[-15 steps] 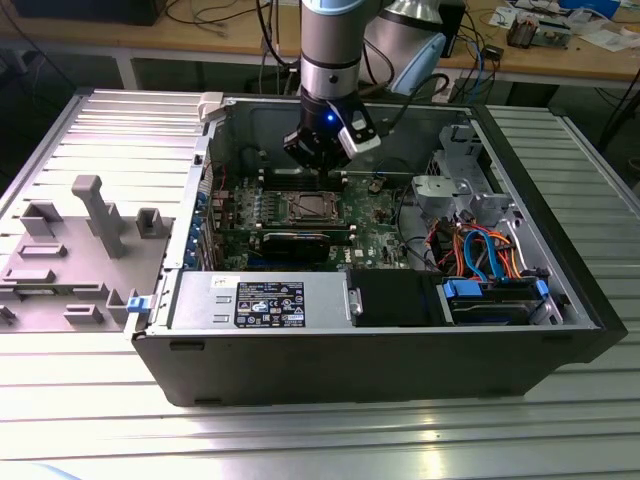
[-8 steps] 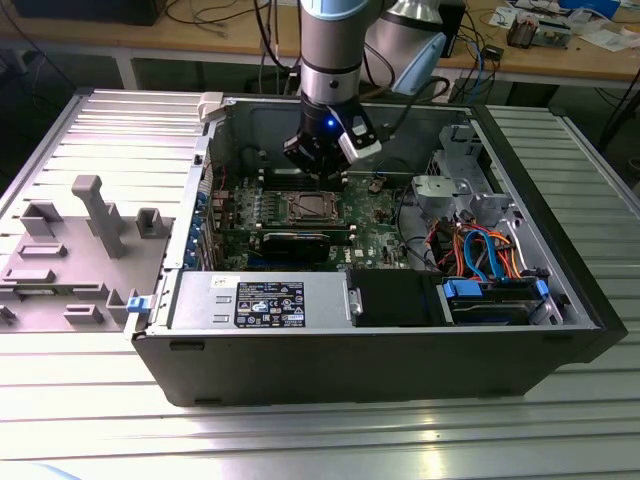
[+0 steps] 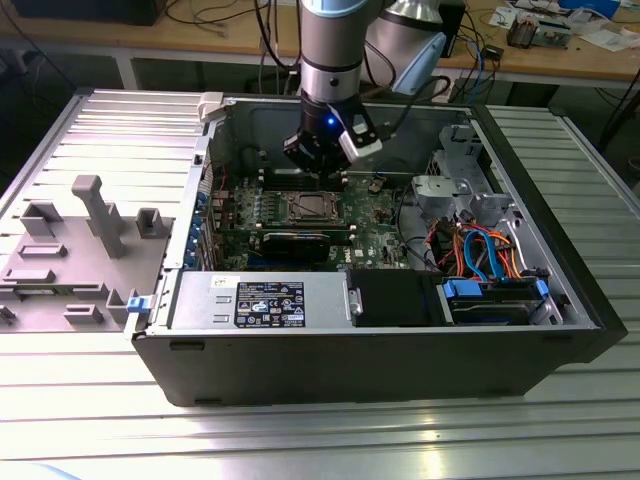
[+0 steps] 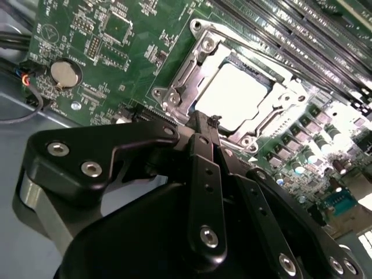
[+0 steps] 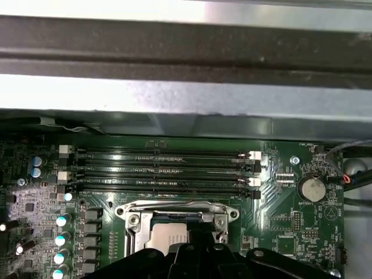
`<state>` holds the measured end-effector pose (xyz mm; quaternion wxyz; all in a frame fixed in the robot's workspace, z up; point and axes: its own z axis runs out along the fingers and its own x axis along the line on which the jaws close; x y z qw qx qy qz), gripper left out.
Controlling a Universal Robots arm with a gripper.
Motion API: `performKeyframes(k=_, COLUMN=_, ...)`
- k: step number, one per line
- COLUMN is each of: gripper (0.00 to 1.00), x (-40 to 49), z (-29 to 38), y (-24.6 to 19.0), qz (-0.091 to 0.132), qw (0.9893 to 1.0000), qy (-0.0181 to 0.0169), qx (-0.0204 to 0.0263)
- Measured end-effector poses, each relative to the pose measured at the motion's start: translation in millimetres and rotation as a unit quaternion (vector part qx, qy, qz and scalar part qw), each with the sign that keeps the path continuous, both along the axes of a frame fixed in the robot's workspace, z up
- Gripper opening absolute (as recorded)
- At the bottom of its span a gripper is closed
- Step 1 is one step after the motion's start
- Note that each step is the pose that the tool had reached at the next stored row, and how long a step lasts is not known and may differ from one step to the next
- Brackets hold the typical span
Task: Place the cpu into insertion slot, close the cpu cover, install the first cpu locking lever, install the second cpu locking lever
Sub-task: 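Install the second cpu locking lever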
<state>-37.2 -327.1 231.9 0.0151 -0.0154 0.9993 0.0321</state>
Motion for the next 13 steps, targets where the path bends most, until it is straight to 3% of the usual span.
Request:
performKeyframes(k=1, gripper=0.11, x=0.0, z=3.4, y=0.0, qz=0.000, qw=1.0000, qy=0.0000, qx=0.0000)
performKeyframes(k=4, gripper=0.11, x=0.1, z=4.3, y=-1.0, qz=0.000, qw=1.0000, qy=0.0001, qx=0.0000)
performKeyframes(k=8, gripper=0.11, x=0.0, z=4.2, y=-7.6, qz=0.000, qw=1.0000, qy=0.0000, qx=0.0000)
performKeyframes(k=13, gripper=0.11, x=0.0, z=4.3, y=-7.8, qz=0.000, qw=1.0000, qy=0.0000, qx=0.0000)
